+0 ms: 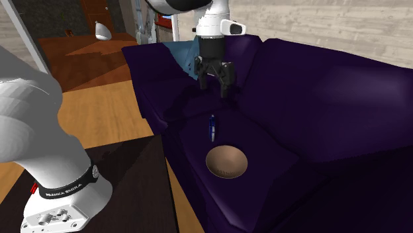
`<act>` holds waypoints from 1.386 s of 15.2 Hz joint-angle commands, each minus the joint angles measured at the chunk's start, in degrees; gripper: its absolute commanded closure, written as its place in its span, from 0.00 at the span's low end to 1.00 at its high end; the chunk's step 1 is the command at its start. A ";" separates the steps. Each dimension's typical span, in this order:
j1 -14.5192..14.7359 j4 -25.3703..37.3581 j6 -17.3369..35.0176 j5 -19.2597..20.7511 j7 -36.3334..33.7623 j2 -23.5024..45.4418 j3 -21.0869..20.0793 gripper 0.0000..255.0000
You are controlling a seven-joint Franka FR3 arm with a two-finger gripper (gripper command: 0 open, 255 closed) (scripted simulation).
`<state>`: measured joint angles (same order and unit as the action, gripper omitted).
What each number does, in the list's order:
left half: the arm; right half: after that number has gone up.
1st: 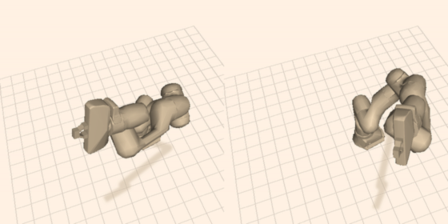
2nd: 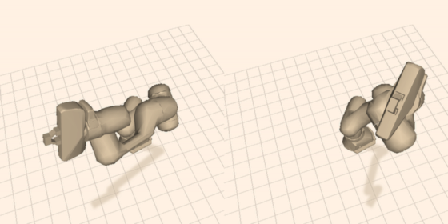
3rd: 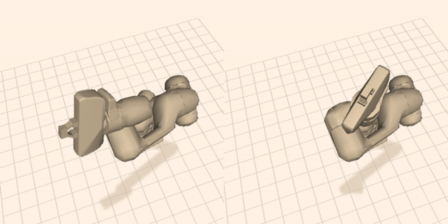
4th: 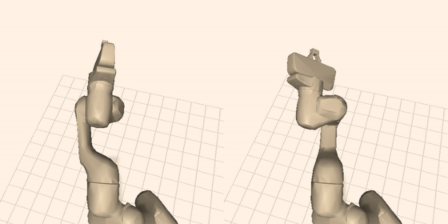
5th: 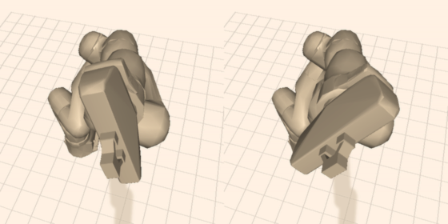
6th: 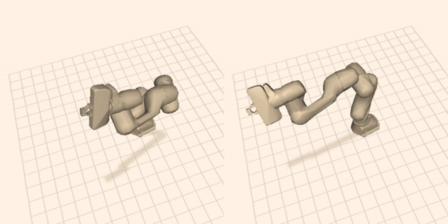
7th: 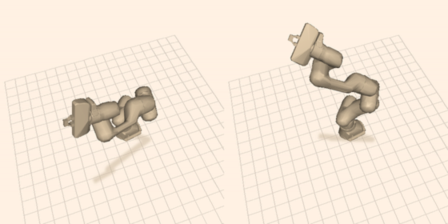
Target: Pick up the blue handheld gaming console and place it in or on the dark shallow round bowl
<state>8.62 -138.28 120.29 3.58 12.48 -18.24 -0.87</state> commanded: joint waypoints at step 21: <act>9.38 21.08 18.38 4.69 2.10 42.33 -7.27 0.00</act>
<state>17.27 -118.21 138.39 7.87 14.82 22.67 -7.80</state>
